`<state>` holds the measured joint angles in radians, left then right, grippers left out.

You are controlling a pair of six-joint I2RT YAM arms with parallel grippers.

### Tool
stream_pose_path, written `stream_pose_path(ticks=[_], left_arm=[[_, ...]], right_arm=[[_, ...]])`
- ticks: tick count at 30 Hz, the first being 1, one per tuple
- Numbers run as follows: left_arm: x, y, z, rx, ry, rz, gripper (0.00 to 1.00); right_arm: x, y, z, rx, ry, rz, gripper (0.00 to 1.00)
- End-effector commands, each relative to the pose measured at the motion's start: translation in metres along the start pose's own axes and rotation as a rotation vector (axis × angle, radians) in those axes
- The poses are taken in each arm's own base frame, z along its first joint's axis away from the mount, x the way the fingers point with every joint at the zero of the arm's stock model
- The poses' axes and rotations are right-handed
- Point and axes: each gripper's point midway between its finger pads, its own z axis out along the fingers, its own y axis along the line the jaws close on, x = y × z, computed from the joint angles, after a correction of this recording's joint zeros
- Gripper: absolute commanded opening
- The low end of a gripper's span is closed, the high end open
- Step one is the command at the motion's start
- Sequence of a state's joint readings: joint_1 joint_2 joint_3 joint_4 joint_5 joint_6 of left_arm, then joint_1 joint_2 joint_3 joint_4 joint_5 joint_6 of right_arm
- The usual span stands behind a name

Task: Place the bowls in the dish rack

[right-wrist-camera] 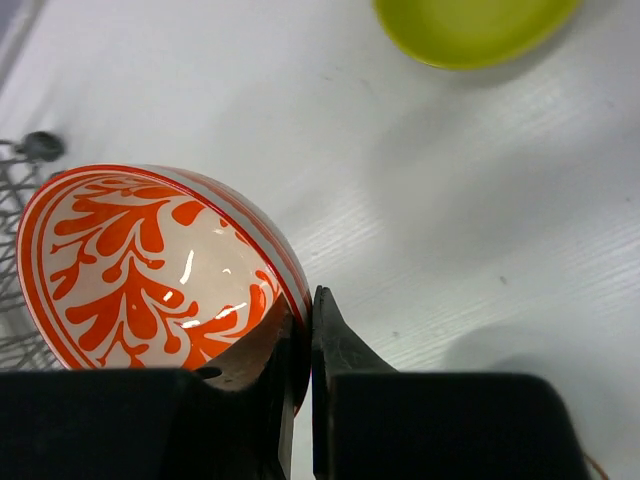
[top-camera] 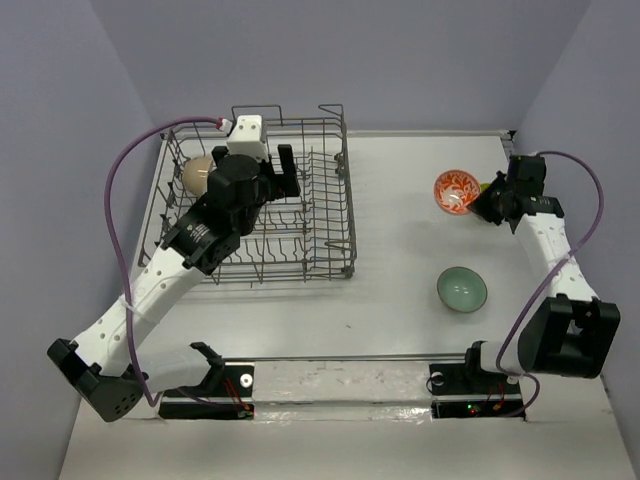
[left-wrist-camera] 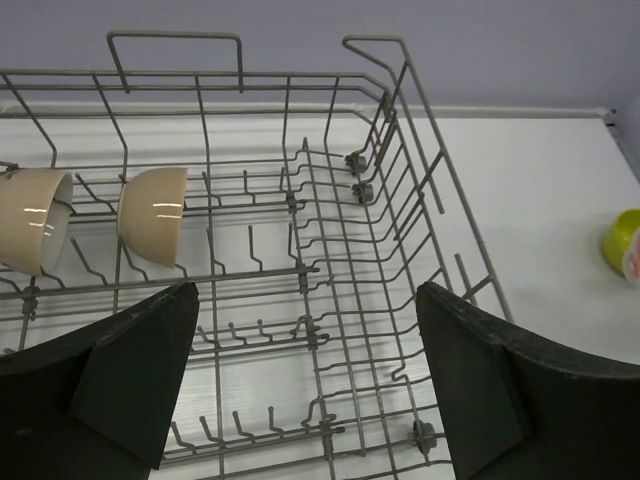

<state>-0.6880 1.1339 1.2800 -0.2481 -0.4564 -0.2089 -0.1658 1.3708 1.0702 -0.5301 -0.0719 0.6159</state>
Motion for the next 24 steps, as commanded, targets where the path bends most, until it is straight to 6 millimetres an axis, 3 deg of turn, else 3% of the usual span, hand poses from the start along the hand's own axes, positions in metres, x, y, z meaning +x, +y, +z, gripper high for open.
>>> stream_pose_path(ticks=[1,2,3,5,6,8,9,10,12,13,14,16,20,24], left_arm=[[-0.032,-0.014,-0.019,0.064,-0.008,-0.085,0.99],[-0.035,-0.017,-0.021,0.079,-0.002,-0.090,0.99],[-0.043,-0.019,-0.023,0.087,-0.006,-0.099,0.99],[-0.039,-0.023,-0.026,0.104,0.031,-0.101,0.99],[-0.041,-0.026,-0.028,0.120,0.033,-0.109,0.99],[-0.039,-0.037,-0.033,0.183,0.058,-0.135,0.99],[-0.041,-0.041,-0.037,0.208,0.057,-0.152,0.99],[-0.041,-0.044,-0.039,0.227,0.064,-0.173,0.99],[-0.040,-0.053,-0.045,0.281,0.080,-0.191,0.98],[-0.037,-0.054,-0.046,0.291,0.091,-0.195,0.98],[-0.034,-0.055,-0.046,0.295,0.101,-0.194,0.97],[-0.024,-0.050,-0.043,0.267,0.123,-0.190,0.96],[-0.011,-0.048,-0.042,0.260,0.148,-0.187,0.95],[0.012,-0.030,-0.035,0.163,0.181,-0.152,0.94]], right_arm=[[-0.023,0.098,-0.075,-0.275,-0.089,-0.115,0.01],[-0.012,0.119,-0.088,-0.307,-0.097,-0.162,0.01],[-0.018,0.141,-0.108,-0.353,-0.132,-0.181,0.01],[-0.009,0.164,-0.123,-0.380,-0.141,-0.213,0.01],[0.007,0.193,-0.144,-0.456,-0.128,-0.262,0.01],[0.018,0.208,-0.152,-0.445,-0.155,-0.298,0.01],[0.028,0.218,-0.151,-0.447,-0.147,-0.321,0.01],[0.047,0.233,-0.162,-0.482,-0.134,-0.362,0.01],[0.059,0.243,-0.164,-0.464,-0.153,-0.398,0.01],[0.078,0.253,-0.166,-0.474,-0.133,-0.436,0.01],[0.081,0.256,-0.166,-0.463,-0.151,-0.444,0.01],[0.105,0.267,-0.168,-0.473,-0.134,-0.489,0.01],[0.127,0.284,-0.173,-0.480,-0.137,-0.532,0.01],[0.139,0.298,-0.183,-0.500,-0.146,-0.553,0.01]])
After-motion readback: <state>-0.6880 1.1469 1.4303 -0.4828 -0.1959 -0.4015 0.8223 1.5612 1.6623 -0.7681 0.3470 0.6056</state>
